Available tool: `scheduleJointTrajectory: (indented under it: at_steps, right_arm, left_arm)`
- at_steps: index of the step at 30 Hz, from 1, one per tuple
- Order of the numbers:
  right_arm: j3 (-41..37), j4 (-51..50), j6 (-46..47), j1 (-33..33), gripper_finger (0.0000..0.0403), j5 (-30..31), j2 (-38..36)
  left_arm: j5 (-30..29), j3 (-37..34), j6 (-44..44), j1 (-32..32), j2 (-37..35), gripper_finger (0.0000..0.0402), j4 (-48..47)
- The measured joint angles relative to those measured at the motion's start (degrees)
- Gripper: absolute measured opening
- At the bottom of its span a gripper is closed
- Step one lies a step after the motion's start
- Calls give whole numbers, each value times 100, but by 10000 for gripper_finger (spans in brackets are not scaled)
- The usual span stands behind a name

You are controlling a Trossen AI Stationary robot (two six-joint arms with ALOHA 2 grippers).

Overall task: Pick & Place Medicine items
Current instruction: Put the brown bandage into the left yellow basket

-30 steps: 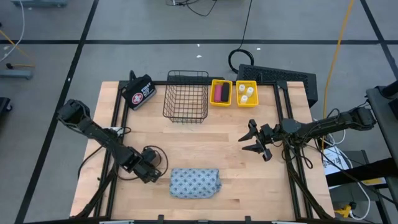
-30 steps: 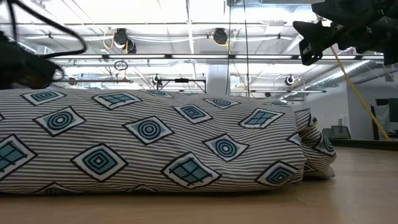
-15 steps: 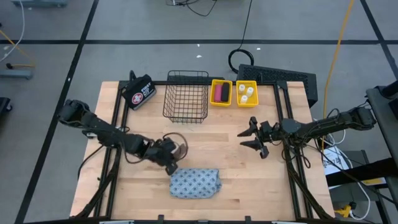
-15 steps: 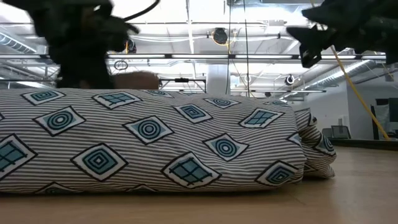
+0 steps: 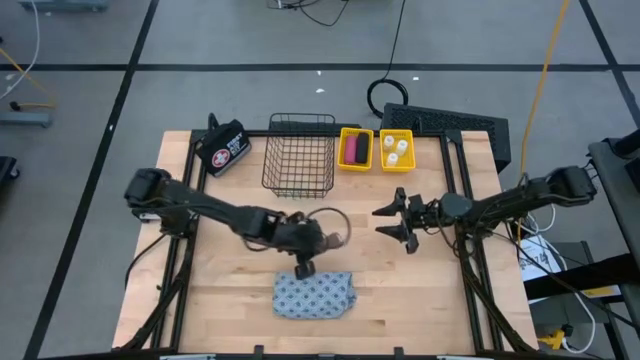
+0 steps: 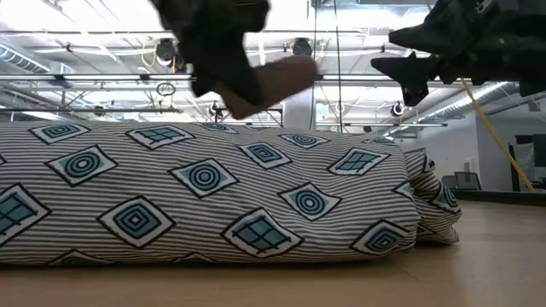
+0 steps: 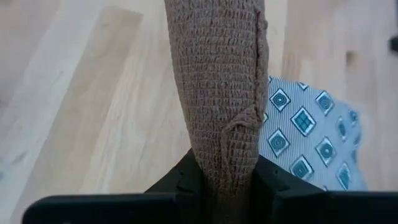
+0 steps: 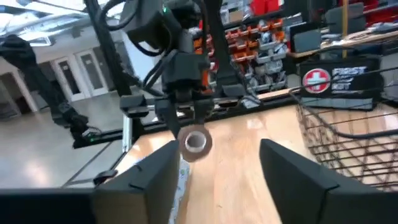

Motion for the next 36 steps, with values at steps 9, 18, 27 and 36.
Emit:
scheduleJointTrajectory:
  at_steps: [9,18,27,36]
  right_arm:
    - [373,-202,102,0,288,-194,766]
    - [784,-210,79,31,282,-637,1456]
    - [1337,-208,-391,132,283,-500,2095]
    - [1374,-252,-401,103,208,-340,2125]
  left_arm:
    - [38,2246,1111,75,1366,69,-2179]
    - [-405,2786,1564,192,1443,75,-2168]
    - [-407,2806,1562,291,1444,76,-2167]
    - [-406,2806,1552,259,1443,76,-2211]
